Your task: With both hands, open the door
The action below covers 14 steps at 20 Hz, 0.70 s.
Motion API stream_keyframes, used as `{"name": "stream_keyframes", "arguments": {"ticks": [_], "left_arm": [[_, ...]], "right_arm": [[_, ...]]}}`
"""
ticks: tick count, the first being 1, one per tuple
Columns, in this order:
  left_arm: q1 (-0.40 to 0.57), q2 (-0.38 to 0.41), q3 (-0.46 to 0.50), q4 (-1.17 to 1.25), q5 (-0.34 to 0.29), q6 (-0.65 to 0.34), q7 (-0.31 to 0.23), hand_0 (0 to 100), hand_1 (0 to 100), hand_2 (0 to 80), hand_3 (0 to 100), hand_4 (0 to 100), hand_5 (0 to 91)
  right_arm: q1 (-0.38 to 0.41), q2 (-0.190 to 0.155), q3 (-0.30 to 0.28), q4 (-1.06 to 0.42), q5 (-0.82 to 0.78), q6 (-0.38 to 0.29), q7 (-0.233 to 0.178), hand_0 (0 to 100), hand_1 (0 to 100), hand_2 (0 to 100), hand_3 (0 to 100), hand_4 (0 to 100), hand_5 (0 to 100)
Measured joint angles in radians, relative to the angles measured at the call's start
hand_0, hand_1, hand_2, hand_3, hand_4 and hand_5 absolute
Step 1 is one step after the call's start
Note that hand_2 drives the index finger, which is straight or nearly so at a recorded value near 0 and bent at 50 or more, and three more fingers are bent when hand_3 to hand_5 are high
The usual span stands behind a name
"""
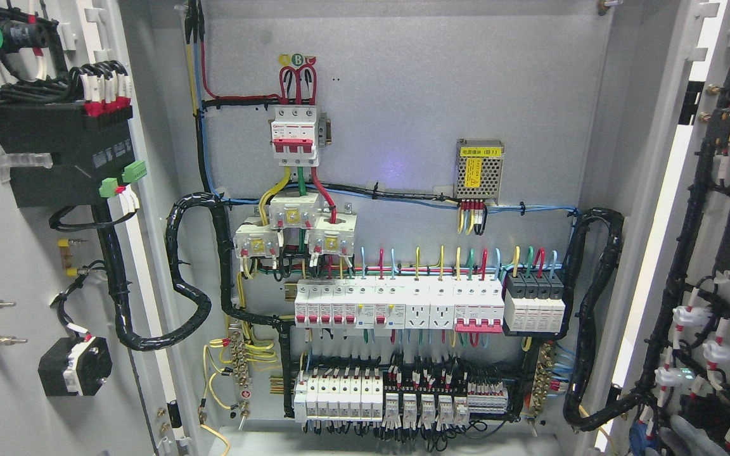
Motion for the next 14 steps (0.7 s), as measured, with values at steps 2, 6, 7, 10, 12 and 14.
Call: {"name": "stream_keyframes", "arguments": {"ticks": [2, 6, 7, 10, 12, 14], "left_arm": [[-0.001, 0.008, 0.013, 0.003, 0.017, 0.0, -0.001, 12, 39, 0.0, 0, 0, 0.0], [-0.002, 0.022, 0.038, 0.007, 0.045, 0.001, -0.004, 12, 39, 0.0, 0, 0, 0.0], [-0.002, 0.026, 0.043, 0.008, 0.053, 0.003, -0.004, 12, 39, 0.0, 0, 0, 0.0], [-0.002, 0.035, 0.061, 0.01, 0.074, 0.003, -0.004, 12, 39, 0.0, 0, 0, 0.0], [-0.002, 0.04, 0.072, 0.011, 0.087, -0.001, -0.005, 12, 39, 0.0, 0, 0, 0.0], [-0.002, 0.045, 0.084, 0.012, 0.102, -0.005, -0.006, 12, 39, 0.0, 0, 0, 0.0]], "right_arm": [[0.0, -0.005, -0.009, 0.004, -0.004, 0.0, 0.008, 5, 0, 0, 0, 0, 0], [0.003, -0.015, -0.028, 0.012, -0.015, -0.01, 0.018, 5, 0, 0, 0, 0, 0], [0.005, -0.017, -0.032, 0.013, -0.021, -0.014, 0.02, 5, 0, 0, 0, 0, 0], [0.011, -0.024, -0.047, 0.017, -0.04, -0.024, 0.028, 5, 0, 0, 0, 0, 0], [0.014, -0.03, -0.058, 0.019, -0.049, -0.027, 0.036, 5, 0, 0, 0, 0, 0], [0.017, -0.034, -0.066, 0.023, -0.057, -0.03, 0.048, 5, 0, 0, 0, 0, 0]]}}
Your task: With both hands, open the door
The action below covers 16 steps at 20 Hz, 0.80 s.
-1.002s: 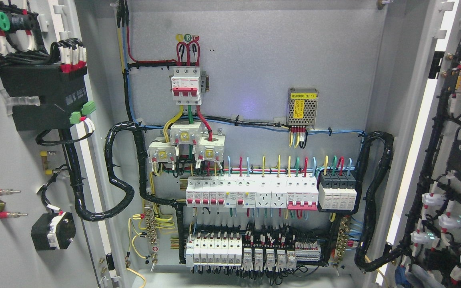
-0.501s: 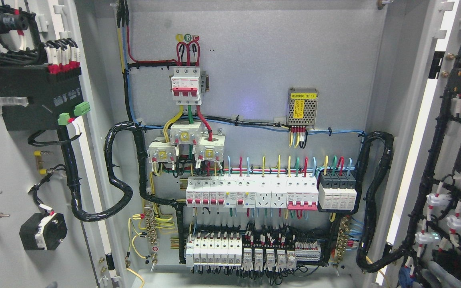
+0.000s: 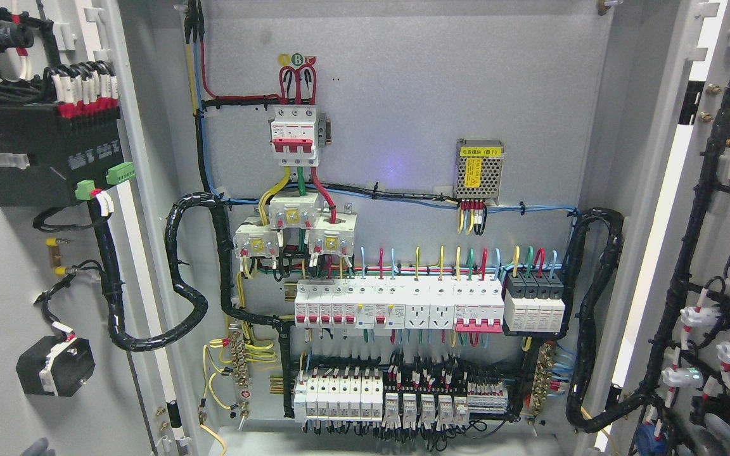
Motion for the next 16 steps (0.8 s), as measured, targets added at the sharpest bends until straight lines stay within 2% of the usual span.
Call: {"name": "stream_keyframes", "arguments": {"ticks": [10, 16], "left_arm": [[-0.007, 0.036, 0.062, 0.029, 0.073, -0.002, -0.002, 12, 39, 0.0, 0, 0, 0.0], [-0.012, 0.061, 0.096, 0.06, 0.11, -0.003, -0.006, 12, 39, 0.0, 0, 0, 0.0]], "right_arm": [[0.009, -0.021, -0.047, 0.027, -0.072, -0.003, 0.022, 5, 0, 0, 0, 0, 0], [0.011, -0.035, -0.075, 0.044, -0.114, -0.003, 0.068, 5, 0, 0, 0, 0, 0]]}}
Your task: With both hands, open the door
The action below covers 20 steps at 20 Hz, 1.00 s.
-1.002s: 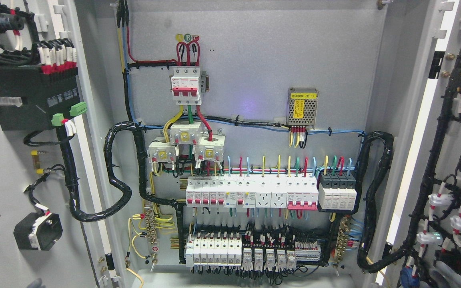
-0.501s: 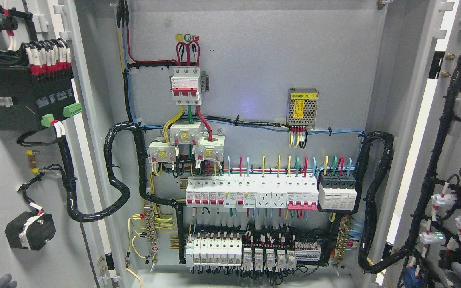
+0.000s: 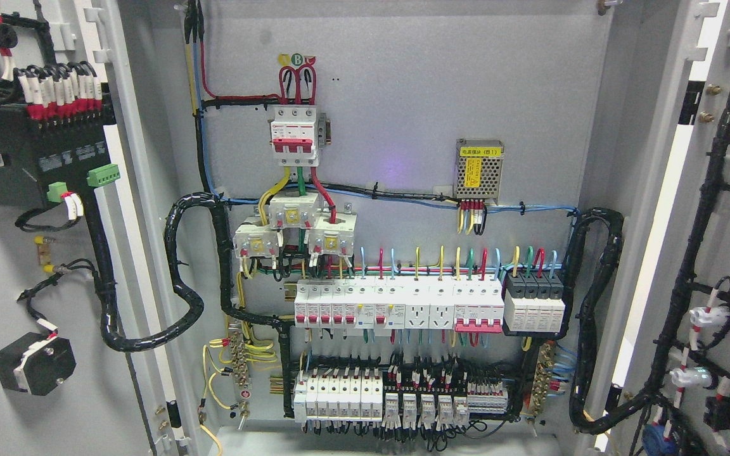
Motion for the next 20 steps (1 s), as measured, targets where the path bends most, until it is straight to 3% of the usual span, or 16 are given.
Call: {"name": "stream_keyframes", "arguments": {"ticks": [15, 20], "left_arm": [[-0.037, 0.061, 0.065, 0.107, 0.054, 0.009, 0.008, 12, 39, 0.0, 0, 0, 0.0], [-0.06, 0.082, 0.079, 0.152, 0.07, 0.01, 0.006, 12, 39, 0.0, 0, 0, 0.0]], "right_arm": [[0.007, -0.02, -0.078, 0.054, -0.078, 0.0, 0.098, 5, 0, 0, 0, 0, 0], [0.008, -0.024, -0.102, 0.065, -0.116, 0.0, 0.157, 5, 0, 0, 0, 0, 0]]}}
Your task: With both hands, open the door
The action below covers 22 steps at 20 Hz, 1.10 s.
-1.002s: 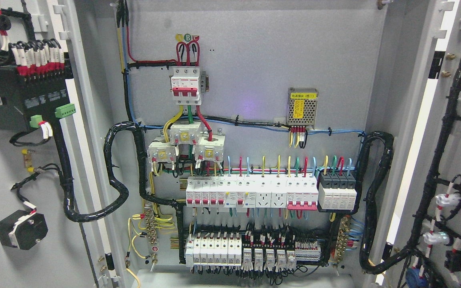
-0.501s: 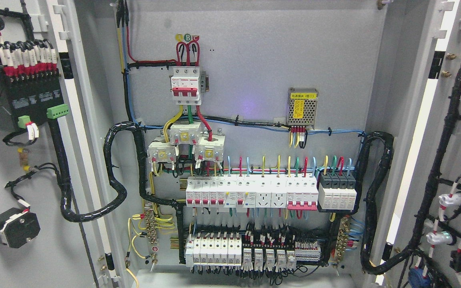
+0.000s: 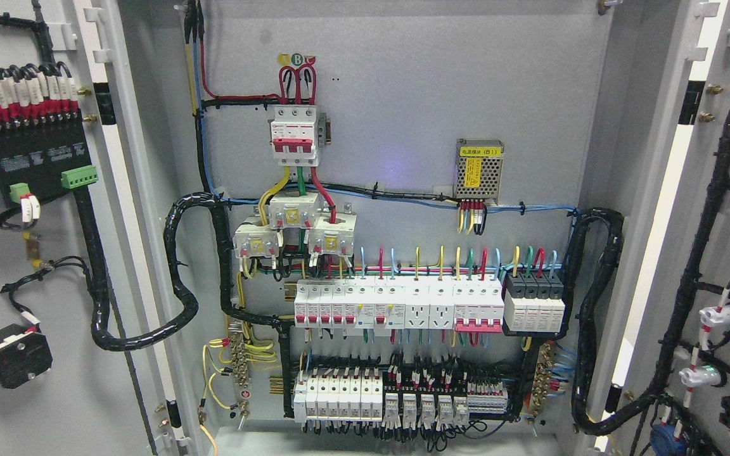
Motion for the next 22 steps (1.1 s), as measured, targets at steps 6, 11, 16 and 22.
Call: {"name": "stream_keyframes", "arguments": {"ticks": [6, 11, 16, 22], "left_arm": [[-0.04, 0.027, 0.011, 0.07, 0.011, 0.0, -0.002, 12, 39, 0.0, 0, 0, 0.0], [-0.085, 0.046, 0.016, 0.137, 0.018, 0.001, -0.003, 12, 39, 0.0, 0, 0, 0.0], [-0.134, 0.059, 0.016, 0.2, 0.02, 0.012, -0.005, 12, 39, 0.0, 0, 0, 0.0], [-0.199, 0.072, 0.013, 0.269, 0.019, 0.015, -0.008, 12, 39, 0.0, 0, 0, 0.0]], "right_arm": [[0.001, -0.006, -0.019, 0.009, -0.055, 0.0, 0.126, 5, 0, 0, 0, 0, 0], [0.001, -0.012, -0.031, 0.022, -0.095, 0.0, 0.198, 5, 0, 0, 0, 0, 0], [0.001, -0.022, -0.041, 0.042, -0.11, 0.007, 0.207, 5, 0, 0, 0, 0, 0], [0.001, -0.033, -0.061, 0.07, -0.152, 0.011, 0.21, 5, 0, 0, 0, 0, 0]]}}
